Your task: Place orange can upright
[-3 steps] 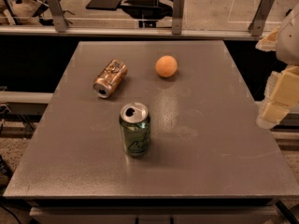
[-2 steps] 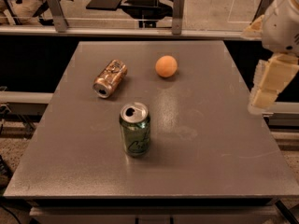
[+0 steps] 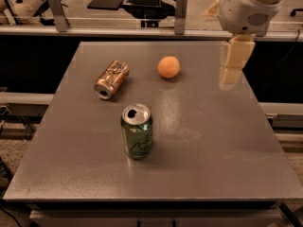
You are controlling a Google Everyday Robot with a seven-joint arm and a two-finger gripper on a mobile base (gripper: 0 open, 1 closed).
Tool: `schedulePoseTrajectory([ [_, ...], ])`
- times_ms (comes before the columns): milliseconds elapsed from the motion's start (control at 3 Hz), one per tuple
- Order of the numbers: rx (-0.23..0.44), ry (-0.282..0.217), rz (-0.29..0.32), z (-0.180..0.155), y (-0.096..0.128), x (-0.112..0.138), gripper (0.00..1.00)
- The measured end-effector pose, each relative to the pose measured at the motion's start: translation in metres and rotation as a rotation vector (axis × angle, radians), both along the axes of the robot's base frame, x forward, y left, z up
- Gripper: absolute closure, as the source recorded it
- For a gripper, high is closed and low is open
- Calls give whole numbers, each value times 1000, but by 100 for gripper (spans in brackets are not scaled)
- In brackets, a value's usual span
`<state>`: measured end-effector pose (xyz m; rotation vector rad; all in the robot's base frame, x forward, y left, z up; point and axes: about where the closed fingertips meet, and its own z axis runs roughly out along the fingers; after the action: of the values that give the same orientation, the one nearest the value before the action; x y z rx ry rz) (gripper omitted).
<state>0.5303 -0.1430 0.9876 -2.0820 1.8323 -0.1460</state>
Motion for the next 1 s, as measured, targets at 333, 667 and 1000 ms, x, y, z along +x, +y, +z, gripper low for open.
schedulePoseTrajectory([
  [333, -33, -13, 162, -4, 43, 27, 0],
  [667, -69, 0, 304, -17, 85, 42, 0],
  [1000, -109, 19, 412, -33, 117, 50, 0],
])
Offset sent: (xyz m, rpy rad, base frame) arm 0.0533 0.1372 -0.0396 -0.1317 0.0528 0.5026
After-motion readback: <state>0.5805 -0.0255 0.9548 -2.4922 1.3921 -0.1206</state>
